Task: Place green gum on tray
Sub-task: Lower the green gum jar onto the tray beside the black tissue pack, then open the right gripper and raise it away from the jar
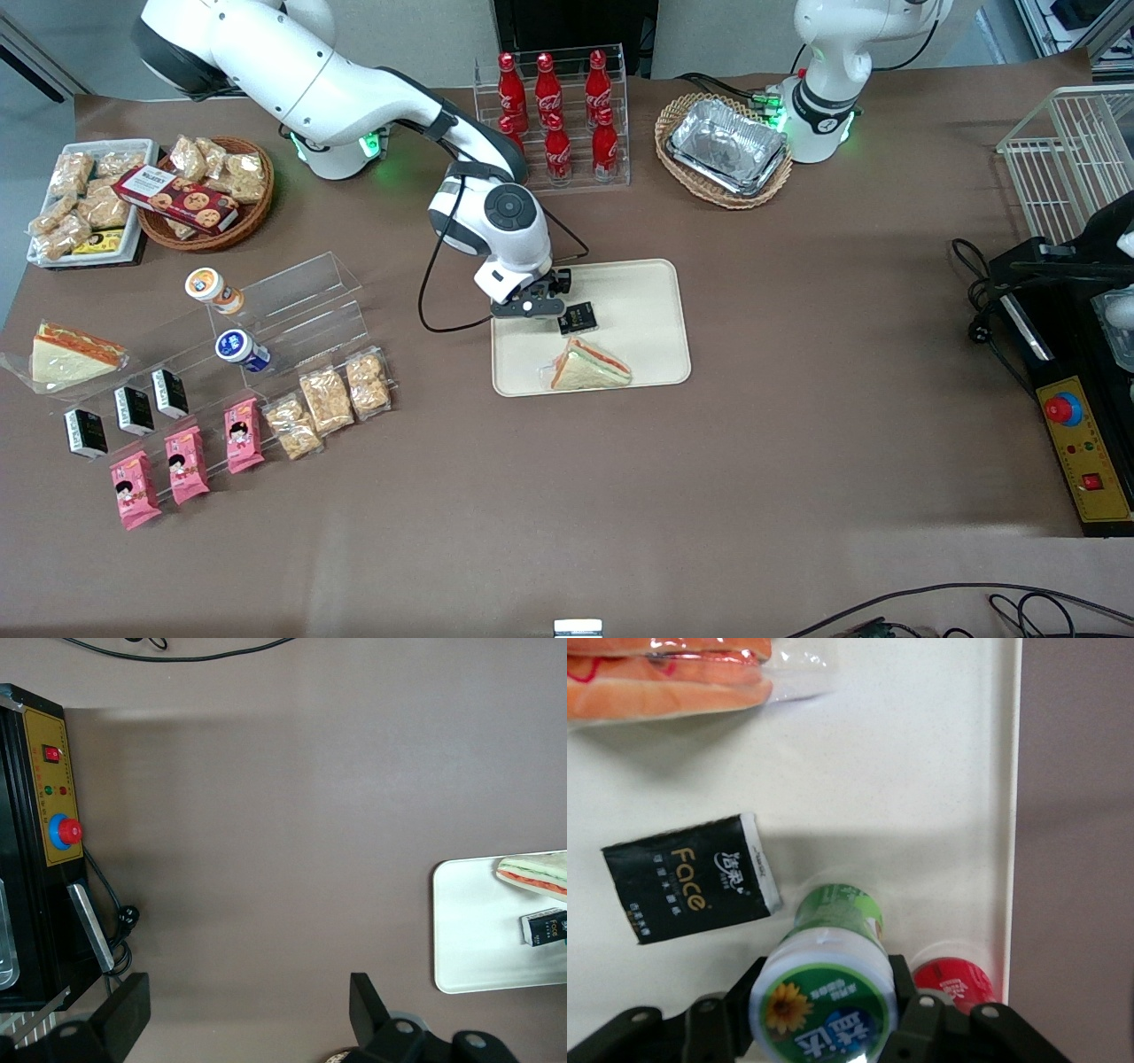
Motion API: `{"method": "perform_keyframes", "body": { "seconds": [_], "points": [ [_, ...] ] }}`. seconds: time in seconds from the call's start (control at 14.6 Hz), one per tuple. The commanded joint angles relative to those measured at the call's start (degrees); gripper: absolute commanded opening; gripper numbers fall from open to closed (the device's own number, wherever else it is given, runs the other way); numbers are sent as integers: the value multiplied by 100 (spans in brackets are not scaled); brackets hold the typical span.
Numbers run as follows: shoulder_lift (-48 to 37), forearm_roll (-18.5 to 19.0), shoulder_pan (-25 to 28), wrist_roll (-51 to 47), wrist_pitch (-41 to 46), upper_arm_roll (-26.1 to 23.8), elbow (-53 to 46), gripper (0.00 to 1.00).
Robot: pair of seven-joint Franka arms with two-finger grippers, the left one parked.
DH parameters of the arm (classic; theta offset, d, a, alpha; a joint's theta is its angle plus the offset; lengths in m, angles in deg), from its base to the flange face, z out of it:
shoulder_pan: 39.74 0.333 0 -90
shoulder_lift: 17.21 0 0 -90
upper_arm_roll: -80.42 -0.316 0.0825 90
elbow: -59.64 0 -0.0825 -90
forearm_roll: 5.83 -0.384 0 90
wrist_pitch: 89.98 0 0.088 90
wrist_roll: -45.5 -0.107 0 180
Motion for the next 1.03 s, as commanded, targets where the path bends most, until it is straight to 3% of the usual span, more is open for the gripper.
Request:
{"method": "perform_keyframes", "body": {
  "seconds": [0.0,0.27,0.48,0.62,0.75,0.82,0.96],
  "points": [
    [76,171,-81,-157,-177,21,95,100],
    [-309,154,-125,-139,85,-14,95,100],
    [-1169,-74,-221,-60,875,-127,51,100],
    [-1836,-800,-458,271,1324,-268,-54,100],
    [-2452,-1749,-748,1323,2086,-173,-326,100],
    [-2690,-2058,-923,1885,2517,11,-501,100],
    [-3025,-2289,-969,2914,3300,738,-861,100]
  ]
}}
